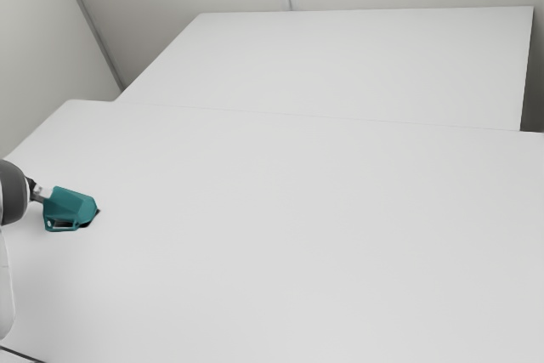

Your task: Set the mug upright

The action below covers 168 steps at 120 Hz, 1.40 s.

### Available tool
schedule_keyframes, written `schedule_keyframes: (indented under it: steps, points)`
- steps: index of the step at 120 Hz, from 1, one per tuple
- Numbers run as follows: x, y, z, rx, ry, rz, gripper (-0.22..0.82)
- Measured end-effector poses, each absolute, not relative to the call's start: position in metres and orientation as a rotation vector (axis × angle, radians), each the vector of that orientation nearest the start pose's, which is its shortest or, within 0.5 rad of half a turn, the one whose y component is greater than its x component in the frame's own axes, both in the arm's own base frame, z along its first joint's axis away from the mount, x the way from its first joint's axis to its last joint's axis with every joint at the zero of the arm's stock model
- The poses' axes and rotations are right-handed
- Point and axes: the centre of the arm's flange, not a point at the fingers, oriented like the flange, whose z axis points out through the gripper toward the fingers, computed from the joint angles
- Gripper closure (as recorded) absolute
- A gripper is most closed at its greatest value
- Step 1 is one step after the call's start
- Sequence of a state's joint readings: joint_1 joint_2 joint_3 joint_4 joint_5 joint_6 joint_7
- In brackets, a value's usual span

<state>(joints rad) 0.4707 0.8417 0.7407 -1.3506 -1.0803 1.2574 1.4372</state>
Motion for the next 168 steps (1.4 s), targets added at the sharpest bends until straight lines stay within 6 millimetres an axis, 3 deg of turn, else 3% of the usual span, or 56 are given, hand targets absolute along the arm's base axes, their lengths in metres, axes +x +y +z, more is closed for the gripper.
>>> schedule_keyframes:
  steps: [108, 168]
  points:
    - [0.447, 0.49, 0.261, 2.209, -0.107, 0.448, 0.01]
    - [0.444, 0.486, 0.257, 2.167, -0.08, 0.462, 0.29]
